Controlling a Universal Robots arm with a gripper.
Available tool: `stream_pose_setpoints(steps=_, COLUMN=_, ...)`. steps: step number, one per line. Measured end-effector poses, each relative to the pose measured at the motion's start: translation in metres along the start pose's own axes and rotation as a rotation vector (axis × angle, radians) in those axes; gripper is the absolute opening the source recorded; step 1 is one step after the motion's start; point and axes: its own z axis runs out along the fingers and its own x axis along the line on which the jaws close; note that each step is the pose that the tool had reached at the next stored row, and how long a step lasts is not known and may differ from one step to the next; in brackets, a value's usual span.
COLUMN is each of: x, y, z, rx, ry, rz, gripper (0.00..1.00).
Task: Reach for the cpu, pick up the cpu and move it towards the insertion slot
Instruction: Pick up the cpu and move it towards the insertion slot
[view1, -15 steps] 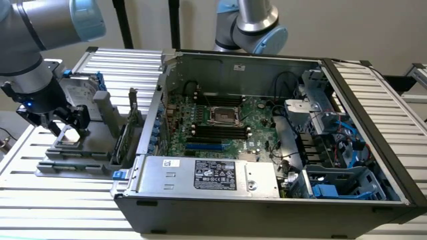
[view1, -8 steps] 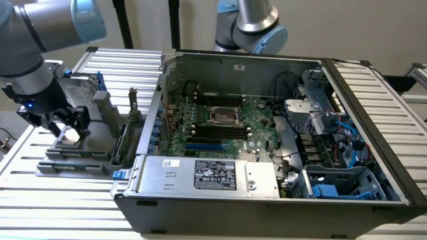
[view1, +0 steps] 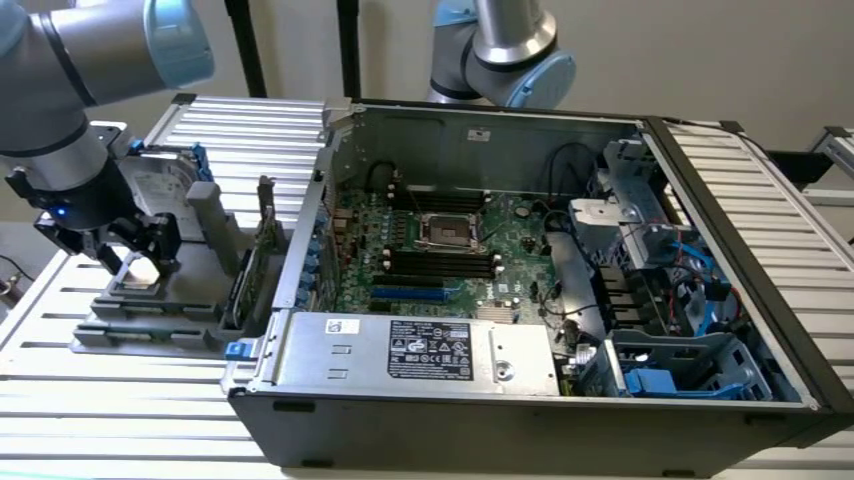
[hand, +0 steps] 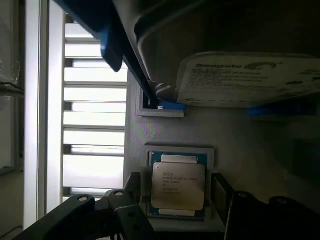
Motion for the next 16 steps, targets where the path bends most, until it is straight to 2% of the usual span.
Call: stream_pose_setpoints(steps=16, x=-0.0020, y=-0.0002, z=0.0023, rx=0.0000, ry=0.0055, rz=0.000, gripper=0.67)
